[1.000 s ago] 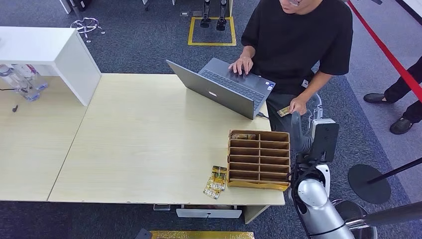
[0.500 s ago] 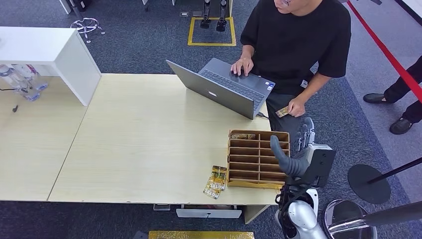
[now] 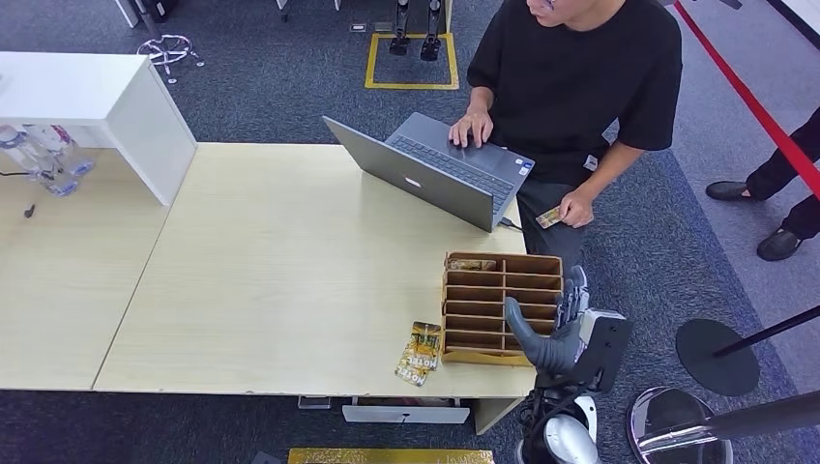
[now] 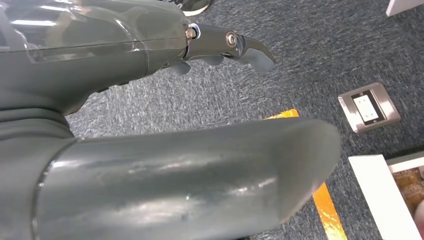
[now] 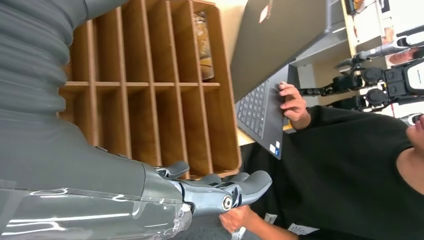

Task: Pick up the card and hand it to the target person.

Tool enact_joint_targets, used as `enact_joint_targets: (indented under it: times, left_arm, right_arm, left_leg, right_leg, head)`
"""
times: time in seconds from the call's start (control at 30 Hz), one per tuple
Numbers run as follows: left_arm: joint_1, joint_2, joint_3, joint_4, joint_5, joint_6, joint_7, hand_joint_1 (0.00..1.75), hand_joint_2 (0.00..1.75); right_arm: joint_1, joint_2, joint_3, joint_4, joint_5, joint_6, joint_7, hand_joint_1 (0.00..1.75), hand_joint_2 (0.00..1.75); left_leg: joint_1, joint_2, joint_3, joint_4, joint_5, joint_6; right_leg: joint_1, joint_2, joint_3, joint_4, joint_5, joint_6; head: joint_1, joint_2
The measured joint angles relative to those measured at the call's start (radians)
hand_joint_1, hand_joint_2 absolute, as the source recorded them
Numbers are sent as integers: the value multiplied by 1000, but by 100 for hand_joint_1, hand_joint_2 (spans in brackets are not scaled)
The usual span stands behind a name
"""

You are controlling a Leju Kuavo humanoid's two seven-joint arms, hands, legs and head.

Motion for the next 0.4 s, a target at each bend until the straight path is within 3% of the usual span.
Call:
enact_joint_targets:
  times: [0.4]
  left_arm:
    - [0, 1, 38, 0, 0, 2, 7, 0, 0]
  right_arm:
    - [36, 68, -8, 70, 155, 0, -37, 0, 175]
  left_leg:
    - [0, 0, 0, 0, 0, 0]
  right_leg:
    - [0, 0, 0, 0, 0, 0]
  head:
    - [0, 0]
